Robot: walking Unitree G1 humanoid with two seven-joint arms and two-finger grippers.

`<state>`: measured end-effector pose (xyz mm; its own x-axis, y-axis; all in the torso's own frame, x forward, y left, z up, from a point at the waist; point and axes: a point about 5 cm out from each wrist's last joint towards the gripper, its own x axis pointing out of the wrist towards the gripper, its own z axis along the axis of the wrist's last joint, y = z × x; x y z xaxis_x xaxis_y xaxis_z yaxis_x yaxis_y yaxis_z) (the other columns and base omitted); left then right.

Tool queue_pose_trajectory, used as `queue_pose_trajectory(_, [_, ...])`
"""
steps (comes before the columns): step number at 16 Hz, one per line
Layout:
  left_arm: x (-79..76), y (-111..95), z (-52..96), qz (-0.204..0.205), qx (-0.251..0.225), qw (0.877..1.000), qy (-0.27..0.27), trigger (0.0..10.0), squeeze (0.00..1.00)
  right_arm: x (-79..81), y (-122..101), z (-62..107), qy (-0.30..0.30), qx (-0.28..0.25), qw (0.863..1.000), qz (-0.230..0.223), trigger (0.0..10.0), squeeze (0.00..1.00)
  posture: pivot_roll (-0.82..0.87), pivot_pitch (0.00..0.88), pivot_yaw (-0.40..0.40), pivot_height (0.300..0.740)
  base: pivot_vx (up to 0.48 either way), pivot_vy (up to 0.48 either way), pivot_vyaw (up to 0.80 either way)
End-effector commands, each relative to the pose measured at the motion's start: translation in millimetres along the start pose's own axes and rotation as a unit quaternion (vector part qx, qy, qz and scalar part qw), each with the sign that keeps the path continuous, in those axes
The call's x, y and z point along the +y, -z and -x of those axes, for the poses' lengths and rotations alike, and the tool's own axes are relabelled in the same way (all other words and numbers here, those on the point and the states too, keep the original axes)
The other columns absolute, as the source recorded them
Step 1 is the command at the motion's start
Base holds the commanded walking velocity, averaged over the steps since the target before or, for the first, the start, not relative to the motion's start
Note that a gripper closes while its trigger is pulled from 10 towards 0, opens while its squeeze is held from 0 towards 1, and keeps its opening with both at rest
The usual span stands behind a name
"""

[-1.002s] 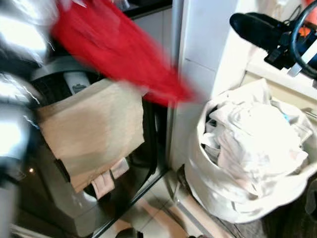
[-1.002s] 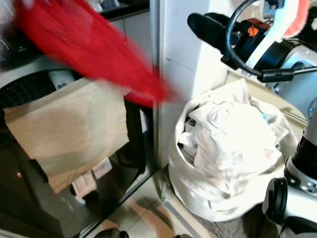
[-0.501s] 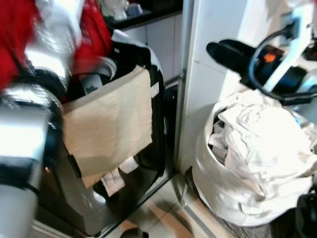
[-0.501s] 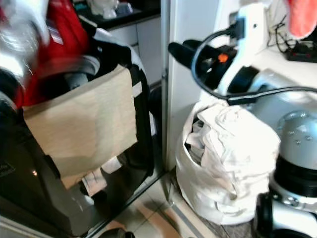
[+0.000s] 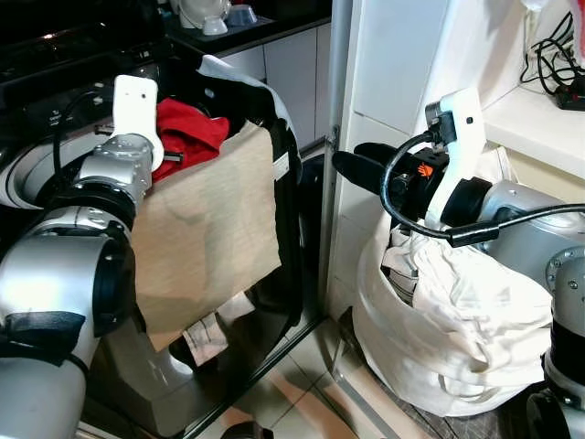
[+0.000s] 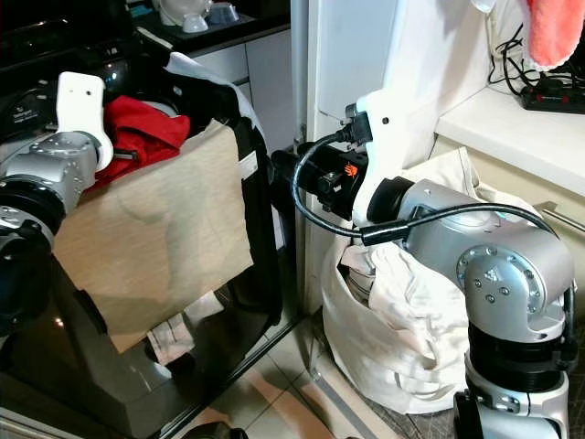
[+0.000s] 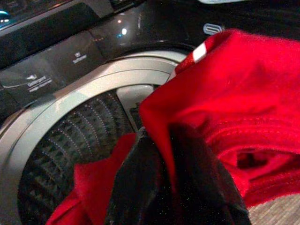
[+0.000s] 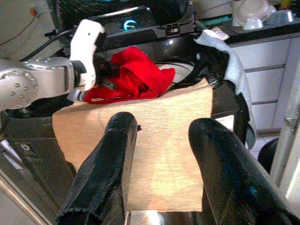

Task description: Clothes washing

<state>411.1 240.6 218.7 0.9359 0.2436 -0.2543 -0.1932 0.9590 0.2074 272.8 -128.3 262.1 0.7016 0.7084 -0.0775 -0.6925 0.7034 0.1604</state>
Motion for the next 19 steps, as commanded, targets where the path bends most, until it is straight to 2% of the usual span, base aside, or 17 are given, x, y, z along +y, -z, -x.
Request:
queue_pose_trajectory(1, [12.9,-18,1.7,0.002,-0.032,0.999,-0.031,10.0,1.00,0.5,-2,1.8,0.011,-0.007,1.000,0.004,10.0,0.00,-0.09,0.000,0.114,0.740,0.000,0.000,0.00])
queue_pose_trajectory(6, [29.2,-44,6.5,0.003,-0.091,0.993,-0.078,10.0,1.00,-9.4,-8,-2.0,0.048,-0.023,0.999,0.002,10.0,0.00,-0.08,0.000,0.107,0.740,0.000,0.000,0.00])
queue_pose_trajectory(10, [28.5,-36,5.0,-0.011,-0.068,0.995,-0.067,10.0,1.00,-9.4,-7,-4.3,0.052,-0.021,0.998,0.001,10.0,0.00,-0.07,0.000,0.107,0.740,0.000,0.000,0.00])
queue_pose_trajectory(11, [24.9,-30,3.8,-0.017,-0.060,0.997,-0.053,10.0,0.64,-9.2,-7,-4.4,0.054,-0.020,0.998,0.002,10.0,0.00,-0.07,0.000,0.110,0.740,0.000,0.000,0.00])
queue_pose_trajectory(12, [19.4,-37,4.6,-0.013,-0.099,0.994,-0.042,10.0,0.00,-12.3,-6,-2.5,0.068,-0.019,0.998,0.005,10.0,0.00,-0.08,0.000,0.111,0.740,0.000,0.000,0.00])
queue_pose_trajectory(13, [19.3,-49,7.4,-0.009,-0.144,0.988,-0.057,10.0,0.00,-16.8,-4,0.2,0.085,-0.015,0.996,0.007,10.0,0.00,-0.08,0.000,0.110,0.740,0.000,0.000,0.00])
queue_pose_trajectory(14, [18.9,-55,8.7,-0.018,-0.159,0.985,-0.062,10.0,0.00,-20.7,-2,2.2,0.103,-0.008,0.995,0.016,10.0,0.00,-0.08,0.000,0.110,0.740,0.000,0.000,0.00])
queue_pose_trajectory(16, [-3.5,-62,10.7,-0.003,-0.193,0.981,0.035,10.0,0.00,-34.8,8,6.5,0.164,0.024,0.985,0.039,10.0,0.00,-0.08,0.000,0.109,0.740,0.000,0.000,0.00])
queue_pose_trajectory(17, [-17.0,-64,12.6,0.007,-0.209,0.973,0.093,10.0,0.00,-41.7,14,8.5,0.192,0.043,0.979,0.046,10.0,0.00,-0.08,0.000,0.108,0.740,0.000,0.000,0.00])
queue_pose_trajectory(18, [-66.8,-52,27.9,0.047,-0.252,0.903,0.345,10.0,0.00,-59.3,36,14.5,0.249,0.122,0.958,0.079,10.0,1.00,-0.08,0.000,0.103,0.740,0.000,0.000,0.00])
queue_pose_trajectory(19, [-81.3,-43,35.7,0.059,-0.261,0.869,0.415,10.0,0.00,-64.7,42,17.7,0.261,0.143,0.951,0.081,10.0,1.00,-0.08,0.000,0.099,0.740,0.000,0.000,0.00])
